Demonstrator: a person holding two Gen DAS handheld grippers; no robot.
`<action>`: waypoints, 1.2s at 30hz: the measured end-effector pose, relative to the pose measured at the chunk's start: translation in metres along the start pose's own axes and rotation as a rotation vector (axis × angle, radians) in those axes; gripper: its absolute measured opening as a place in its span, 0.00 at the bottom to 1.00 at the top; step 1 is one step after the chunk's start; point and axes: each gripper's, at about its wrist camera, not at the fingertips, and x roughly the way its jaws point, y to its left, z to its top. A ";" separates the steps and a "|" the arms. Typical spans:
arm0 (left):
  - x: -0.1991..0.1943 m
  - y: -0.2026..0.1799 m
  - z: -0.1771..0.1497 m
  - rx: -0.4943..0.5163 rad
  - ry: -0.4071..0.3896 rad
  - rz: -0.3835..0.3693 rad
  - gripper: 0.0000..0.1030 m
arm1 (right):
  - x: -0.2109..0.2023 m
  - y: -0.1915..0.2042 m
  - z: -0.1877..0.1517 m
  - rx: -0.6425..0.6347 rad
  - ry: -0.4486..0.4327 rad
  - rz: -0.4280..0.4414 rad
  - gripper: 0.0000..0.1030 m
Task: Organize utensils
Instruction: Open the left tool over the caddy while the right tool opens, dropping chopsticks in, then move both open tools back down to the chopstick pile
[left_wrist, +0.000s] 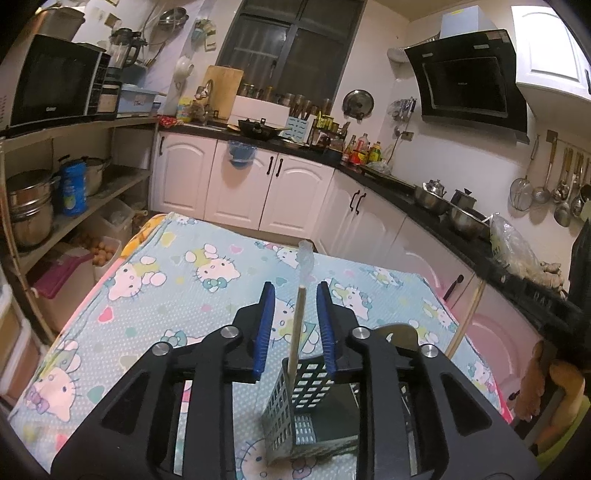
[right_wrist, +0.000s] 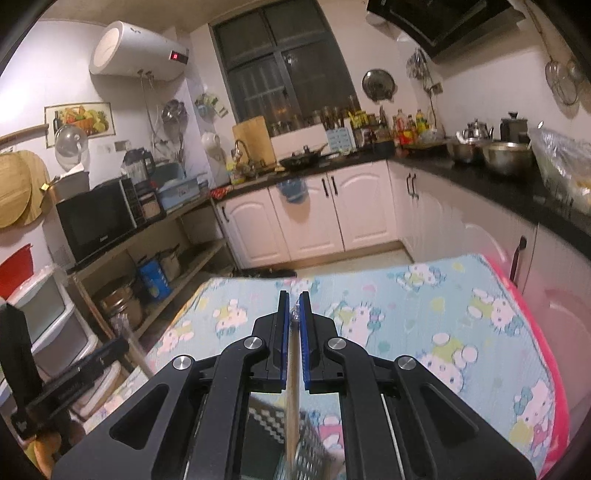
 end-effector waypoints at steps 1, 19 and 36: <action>0.000 0.000 -0.001 0.000 0.004 -0.001 0.21 | 0.000 -0.001 -0.003 0.005 0.014 0.004 0.07; -0.028 0.003 -0.024 -0.001 0.104 0.012 0.55 | -0.040 0.006 -0.042 0.000 0.124 -0.002 0.39; -0.063 -0.003 -0.058 0.008 0.160 0.007 0.79 | -0.088 0.011 -0.087 -0.071 0.192 -0.025 0.51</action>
